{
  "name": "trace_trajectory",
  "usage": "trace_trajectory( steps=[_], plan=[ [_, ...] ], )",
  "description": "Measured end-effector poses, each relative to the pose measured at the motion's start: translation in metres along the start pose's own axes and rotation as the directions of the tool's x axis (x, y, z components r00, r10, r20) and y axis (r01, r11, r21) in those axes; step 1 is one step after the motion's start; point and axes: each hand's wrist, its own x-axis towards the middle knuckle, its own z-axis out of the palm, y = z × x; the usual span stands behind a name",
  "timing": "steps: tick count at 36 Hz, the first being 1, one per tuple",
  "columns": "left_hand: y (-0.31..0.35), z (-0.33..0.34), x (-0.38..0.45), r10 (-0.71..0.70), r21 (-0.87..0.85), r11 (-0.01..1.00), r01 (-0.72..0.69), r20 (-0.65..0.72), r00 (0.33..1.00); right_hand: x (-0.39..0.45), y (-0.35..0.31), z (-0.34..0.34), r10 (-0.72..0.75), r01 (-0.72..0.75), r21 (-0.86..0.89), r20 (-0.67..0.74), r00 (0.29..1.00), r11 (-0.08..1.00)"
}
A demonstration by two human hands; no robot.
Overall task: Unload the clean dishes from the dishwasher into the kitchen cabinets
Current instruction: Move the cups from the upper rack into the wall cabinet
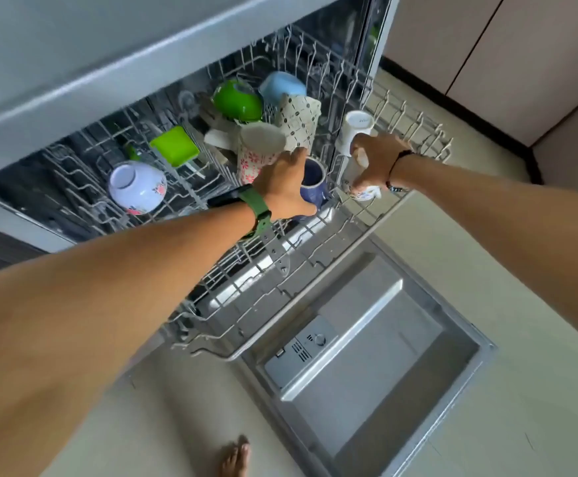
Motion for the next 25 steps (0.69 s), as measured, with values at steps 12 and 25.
trace_trajectory(
  steps=[12, 25],
  plan=[
    [0.003, -0.155, -0.132, 0.124, 0.002, 0.992, -0.124, -0.003, 0.992, -0.133, -0.111, -0.111, -0.126, 0.152, -0.214, 0.131, 0.983, 0.965],
    [0.006, -0.369, -0.379, -0.090, 0.044, 0.995, 0.095, -0.094, 0.991, -0.296, -0.301, -0.264, -0.478, 0.494, -0.121, 0.142, 0.867, 0.861]
  ],
)
